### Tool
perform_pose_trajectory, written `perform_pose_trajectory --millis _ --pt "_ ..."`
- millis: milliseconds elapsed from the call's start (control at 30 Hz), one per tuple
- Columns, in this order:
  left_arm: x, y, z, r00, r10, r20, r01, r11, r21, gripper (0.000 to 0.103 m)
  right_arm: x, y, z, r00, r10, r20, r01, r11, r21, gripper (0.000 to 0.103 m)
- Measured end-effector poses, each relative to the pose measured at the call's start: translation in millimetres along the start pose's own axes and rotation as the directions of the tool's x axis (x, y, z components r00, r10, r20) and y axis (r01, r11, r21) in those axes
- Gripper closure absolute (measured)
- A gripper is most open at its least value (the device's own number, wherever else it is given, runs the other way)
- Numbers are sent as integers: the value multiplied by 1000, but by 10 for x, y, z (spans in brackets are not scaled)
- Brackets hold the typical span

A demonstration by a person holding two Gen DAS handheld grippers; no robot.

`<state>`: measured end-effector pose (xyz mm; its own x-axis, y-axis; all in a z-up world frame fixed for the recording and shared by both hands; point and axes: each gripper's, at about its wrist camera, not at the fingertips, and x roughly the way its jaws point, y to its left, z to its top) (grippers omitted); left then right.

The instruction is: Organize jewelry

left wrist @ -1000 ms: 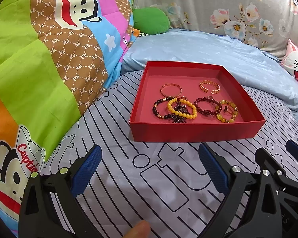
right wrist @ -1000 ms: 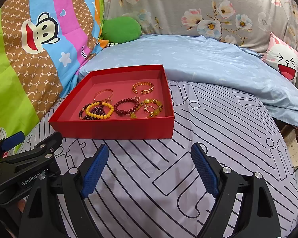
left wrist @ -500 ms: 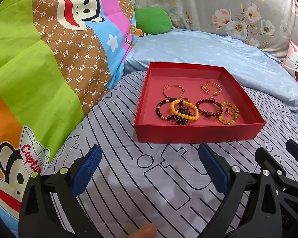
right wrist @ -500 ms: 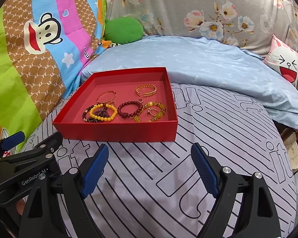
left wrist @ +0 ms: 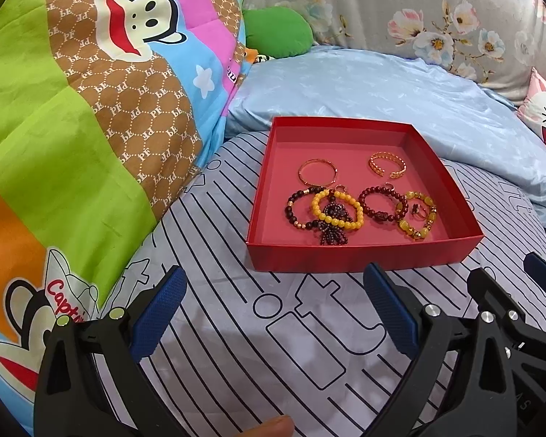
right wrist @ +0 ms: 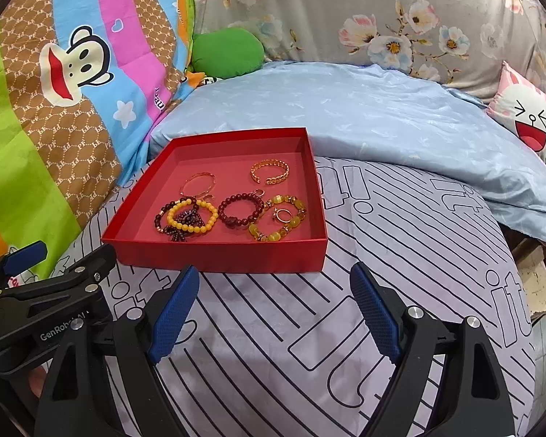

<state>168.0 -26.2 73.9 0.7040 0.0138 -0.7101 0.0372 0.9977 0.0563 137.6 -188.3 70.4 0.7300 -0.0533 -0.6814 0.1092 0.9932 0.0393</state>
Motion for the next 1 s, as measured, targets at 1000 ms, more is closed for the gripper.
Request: perform_pose_trajectory --millis 1000 --pt "23 -2 146 998 -23 -51 22 1000 -17 16 -62 15 162 1000 4 -16 -4 1000 -22 21"
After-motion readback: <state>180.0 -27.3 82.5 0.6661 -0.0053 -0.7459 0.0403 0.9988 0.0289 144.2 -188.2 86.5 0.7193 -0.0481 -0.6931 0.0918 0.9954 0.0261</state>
